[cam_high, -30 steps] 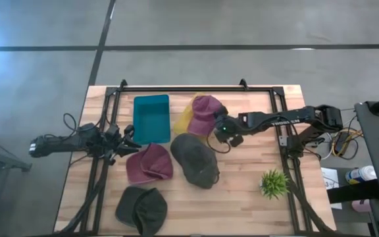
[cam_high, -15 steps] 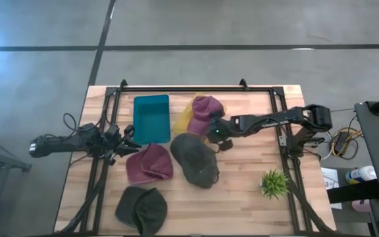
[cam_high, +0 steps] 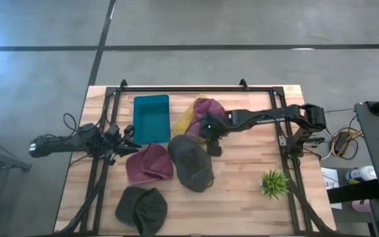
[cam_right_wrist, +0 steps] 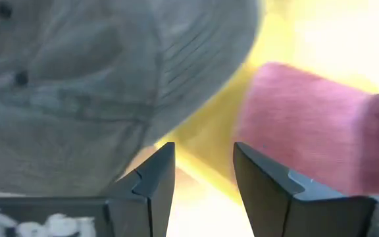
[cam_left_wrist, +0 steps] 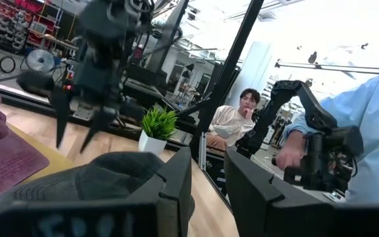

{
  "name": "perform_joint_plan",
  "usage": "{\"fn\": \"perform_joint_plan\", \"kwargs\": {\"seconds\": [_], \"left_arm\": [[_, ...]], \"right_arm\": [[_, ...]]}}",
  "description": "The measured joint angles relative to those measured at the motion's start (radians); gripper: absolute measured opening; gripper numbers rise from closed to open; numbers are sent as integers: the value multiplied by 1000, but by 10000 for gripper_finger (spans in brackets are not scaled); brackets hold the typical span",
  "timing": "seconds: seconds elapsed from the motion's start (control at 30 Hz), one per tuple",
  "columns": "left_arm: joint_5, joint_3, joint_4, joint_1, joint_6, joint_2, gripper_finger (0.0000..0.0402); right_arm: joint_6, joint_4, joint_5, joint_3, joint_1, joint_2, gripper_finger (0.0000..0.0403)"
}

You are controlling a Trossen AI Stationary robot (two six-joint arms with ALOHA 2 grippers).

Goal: Pick & Place hat
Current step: Put the right dark red cap into the yellow bin

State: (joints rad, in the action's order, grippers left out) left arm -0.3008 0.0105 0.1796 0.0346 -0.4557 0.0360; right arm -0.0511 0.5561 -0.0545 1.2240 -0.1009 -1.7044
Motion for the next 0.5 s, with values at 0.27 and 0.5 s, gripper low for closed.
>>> {"fn": "perform_joint_plan", "kwargs": {"seconds": [0.27,0.5], "left_arm": [[0,0,-1,0,0,0,85],[0,0,-1,0,0,0,85]], "right_arm": [[117,29,318,3,-76,77,148],[61,26,191,0,-179,-25,148]]}}
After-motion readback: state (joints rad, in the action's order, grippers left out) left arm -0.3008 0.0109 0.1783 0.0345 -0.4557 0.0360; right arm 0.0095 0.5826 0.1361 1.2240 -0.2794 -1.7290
